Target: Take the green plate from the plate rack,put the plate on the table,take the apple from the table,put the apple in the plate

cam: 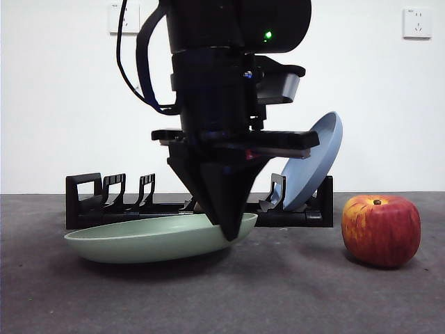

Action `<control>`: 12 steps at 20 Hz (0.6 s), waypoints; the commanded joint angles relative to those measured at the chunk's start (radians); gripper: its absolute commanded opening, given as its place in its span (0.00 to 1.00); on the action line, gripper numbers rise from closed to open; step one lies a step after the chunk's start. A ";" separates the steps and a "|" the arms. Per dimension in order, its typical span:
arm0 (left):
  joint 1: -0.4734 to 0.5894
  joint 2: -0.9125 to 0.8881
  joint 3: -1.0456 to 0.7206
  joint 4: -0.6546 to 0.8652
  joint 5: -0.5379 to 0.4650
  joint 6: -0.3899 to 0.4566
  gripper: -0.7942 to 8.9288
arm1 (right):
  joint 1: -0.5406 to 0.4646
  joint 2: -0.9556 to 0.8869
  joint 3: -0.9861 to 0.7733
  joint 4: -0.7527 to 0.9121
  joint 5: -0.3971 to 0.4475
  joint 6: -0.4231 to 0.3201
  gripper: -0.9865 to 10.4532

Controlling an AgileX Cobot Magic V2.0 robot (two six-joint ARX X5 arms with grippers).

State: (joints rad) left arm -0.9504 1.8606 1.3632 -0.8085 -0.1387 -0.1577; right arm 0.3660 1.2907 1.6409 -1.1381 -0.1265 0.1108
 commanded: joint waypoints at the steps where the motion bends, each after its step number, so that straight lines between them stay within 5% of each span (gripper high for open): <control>1: 0.011 0.023 -0.006 0.011 0.013 0.006 0.25 | 0.001 0.002 0.002 -0.001 0.004 -0.010 0.61; 8: 0.023 0.013 -0.005 0.028 0.023 0.014 0.26 | 0.001 0.003 0.002 -0.016 0.005 -0.035 0.61; 12: 0.016 -0.154 -0.005 0.013 0.133 0.017 0.37 | 0.001 0.002 0.002 -0.049 0.052 -0.063 0.61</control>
State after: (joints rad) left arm -0.9318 1.7435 1.3594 -0.7986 -0.0120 -0.1505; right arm 0.3660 1.2907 1.6409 -1.1915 -0.0757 0.0620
